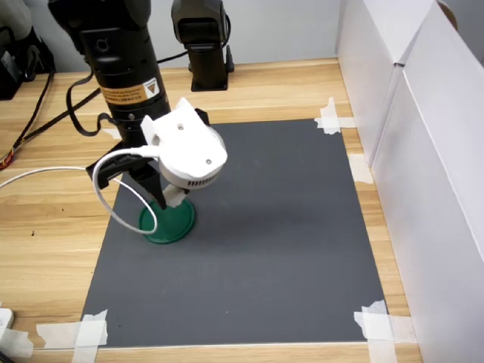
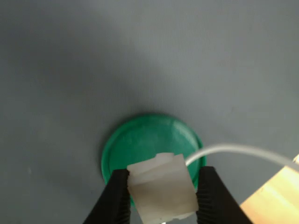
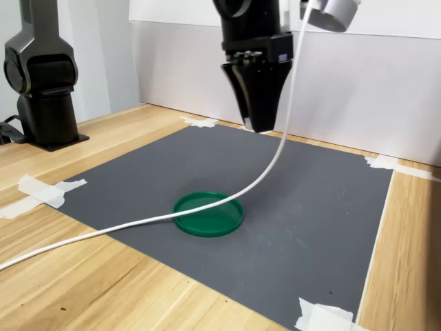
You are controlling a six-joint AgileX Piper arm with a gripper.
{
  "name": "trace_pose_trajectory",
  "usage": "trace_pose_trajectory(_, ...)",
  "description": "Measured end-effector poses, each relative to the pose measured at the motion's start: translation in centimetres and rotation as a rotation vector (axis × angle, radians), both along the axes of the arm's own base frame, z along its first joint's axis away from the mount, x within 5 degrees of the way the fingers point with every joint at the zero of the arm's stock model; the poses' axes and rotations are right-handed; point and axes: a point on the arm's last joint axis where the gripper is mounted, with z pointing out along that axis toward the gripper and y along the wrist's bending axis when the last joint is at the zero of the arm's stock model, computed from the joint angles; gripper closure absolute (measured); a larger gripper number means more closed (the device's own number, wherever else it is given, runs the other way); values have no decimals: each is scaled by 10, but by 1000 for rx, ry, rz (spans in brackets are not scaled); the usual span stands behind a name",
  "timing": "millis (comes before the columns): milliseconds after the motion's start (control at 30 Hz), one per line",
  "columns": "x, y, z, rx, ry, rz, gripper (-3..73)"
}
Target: Grasp a white terminal and put it in the green lid.
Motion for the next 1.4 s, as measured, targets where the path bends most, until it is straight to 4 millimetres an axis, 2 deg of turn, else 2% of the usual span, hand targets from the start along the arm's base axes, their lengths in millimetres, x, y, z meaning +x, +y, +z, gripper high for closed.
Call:
trace_pose_trajectory(367, -19, -11, -45, -39, 60, 8, 360)
trace_pose_trajectory(500, -23, -13, -55, -64, 65, 17, 360)
trace_pose_trajectory(667, -23, -16, -60, -81, 38, 9, 360)
trace_pose_trajectory(867, -23, -31, -61, -83, 29, -34, 360)
trace_pose_trajectory(1067, -20, -35, -73, -78, 64, -37, 359)
trace_pose_trajectory(1400, -18, -33, -78, -61, 69, -15, 228)
